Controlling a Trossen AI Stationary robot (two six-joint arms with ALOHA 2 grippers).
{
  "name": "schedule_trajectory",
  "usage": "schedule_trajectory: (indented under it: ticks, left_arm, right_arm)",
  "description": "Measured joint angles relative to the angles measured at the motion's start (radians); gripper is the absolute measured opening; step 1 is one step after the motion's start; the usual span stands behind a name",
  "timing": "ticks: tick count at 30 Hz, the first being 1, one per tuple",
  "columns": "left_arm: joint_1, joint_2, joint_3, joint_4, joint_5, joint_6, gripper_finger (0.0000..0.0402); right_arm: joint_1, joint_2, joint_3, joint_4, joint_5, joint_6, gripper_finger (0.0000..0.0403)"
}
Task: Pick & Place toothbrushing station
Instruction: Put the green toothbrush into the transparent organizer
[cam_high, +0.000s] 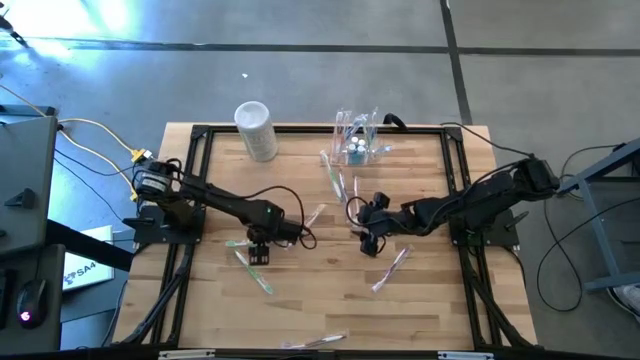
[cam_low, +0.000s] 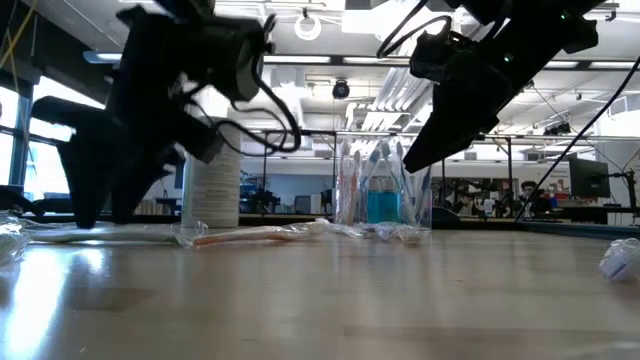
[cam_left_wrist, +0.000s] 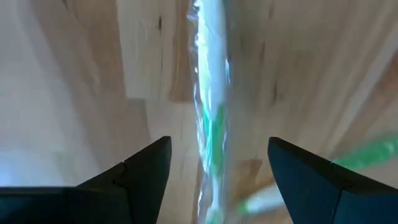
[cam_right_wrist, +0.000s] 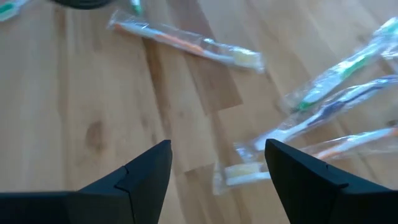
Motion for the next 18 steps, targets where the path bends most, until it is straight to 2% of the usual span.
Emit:
schedule_trajectory:
  ticks: [6, 10, 13, 18]
  left_arm:
    - [0.049, -0.009, -0.119, 0.179, 0.126, 0.064, 0.026]
    - [0.084, -0.007, -0.135, 0.175, 0.138, 0.117, 0.0234]
    - [0.089, -0.005, -0.136, 0.167, 0.105, 0.145, 0.0174]
    - [0.091, -0.003, -0.138, 0.164, 0.075, 0.185, 0.0029]
  right_arm:
    - [0.0, 0.0, 0.0, 0.002, -0.041, 0.0, 0.0252]
    - [0.0, 0.0, 0.0, 0.016, -0.042, 0.0, 0.0252]
    - [0.0, 0.0, 0.0, 0.026, -0.042, -0.005, 0.0252]
    - [0.0, 0.0, 0.0, 0.037, -0.042, -0.008, 0.0252]
